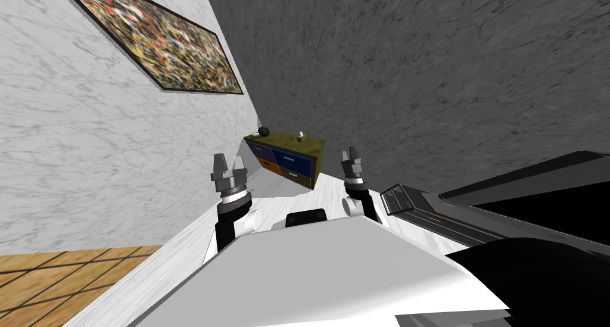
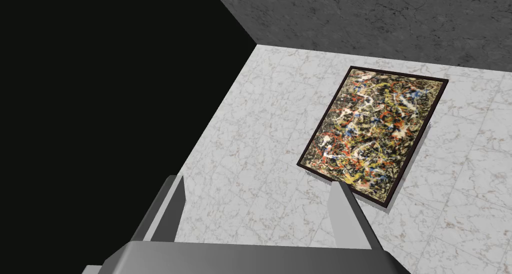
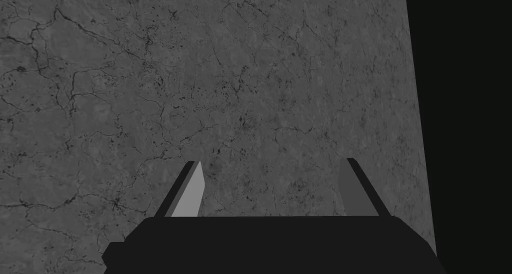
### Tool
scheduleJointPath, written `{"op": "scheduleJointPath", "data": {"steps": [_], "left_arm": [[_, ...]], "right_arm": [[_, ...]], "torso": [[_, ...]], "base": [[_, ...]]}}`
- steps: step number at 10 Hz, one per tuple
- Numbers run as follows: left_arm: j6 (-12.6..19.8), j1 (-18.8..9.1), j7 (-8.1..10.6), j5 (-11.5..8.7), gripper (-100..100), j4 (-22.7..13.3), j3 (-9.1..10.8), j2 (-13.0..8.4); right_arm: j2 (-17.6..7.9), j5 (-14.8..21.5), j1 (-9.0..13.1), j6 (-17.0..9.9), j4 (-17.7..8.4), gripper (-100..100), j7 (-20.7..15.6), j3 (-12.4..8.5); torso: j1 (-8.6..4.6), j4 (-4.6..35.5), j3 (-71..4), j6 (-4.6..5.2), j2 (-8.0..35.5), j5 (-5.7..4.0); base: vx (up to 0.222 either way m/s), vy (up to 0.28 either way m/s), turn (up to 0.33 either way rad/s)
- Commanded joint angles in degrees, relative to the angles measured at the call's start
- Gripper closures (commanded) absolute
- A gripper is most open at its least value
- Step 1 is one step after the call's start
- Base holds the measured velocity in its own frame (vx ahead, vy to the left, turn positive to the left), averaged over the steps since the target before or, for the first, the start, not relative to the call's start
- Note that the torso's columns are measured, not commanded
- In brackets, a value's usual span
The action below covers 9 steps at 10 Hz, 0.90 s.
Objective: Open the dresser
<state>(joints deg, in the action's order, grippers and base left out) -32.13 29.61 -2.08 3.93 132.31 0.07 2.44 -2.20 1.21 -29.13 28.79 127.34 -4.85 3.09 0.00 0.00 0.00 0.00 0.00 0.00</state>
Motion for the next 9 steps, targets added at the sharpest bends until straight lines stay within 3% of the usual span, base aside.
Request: {"op": "scheduleJointPath", "data": {"steps": [1, 9], "left_arm": [[0.0, 0.0, 0.00, 0.0, 0, 0.0, 0.00, 0.0], [0.0, 0.0, 0.00, 0.0, 0, 0.0, 0.00, 0.0]], "right_arm": [[0.0, 0.0, 0.0, 0.0, 0.0, 0, 0.0, 0.0], [0.0, 0.0, 0.0, 0.0, 0.0, 0, 0.0, 0.0]], "torso": [[0.00, 2.3, -4.7, 0.00, 2.3, 0.00], [0.00, 35.4, -70.7, 0.00, 35.4, 0.00]], "base": [[0.000, 0.000, 0.000], [0.000, 0.000, 0.000]]}}
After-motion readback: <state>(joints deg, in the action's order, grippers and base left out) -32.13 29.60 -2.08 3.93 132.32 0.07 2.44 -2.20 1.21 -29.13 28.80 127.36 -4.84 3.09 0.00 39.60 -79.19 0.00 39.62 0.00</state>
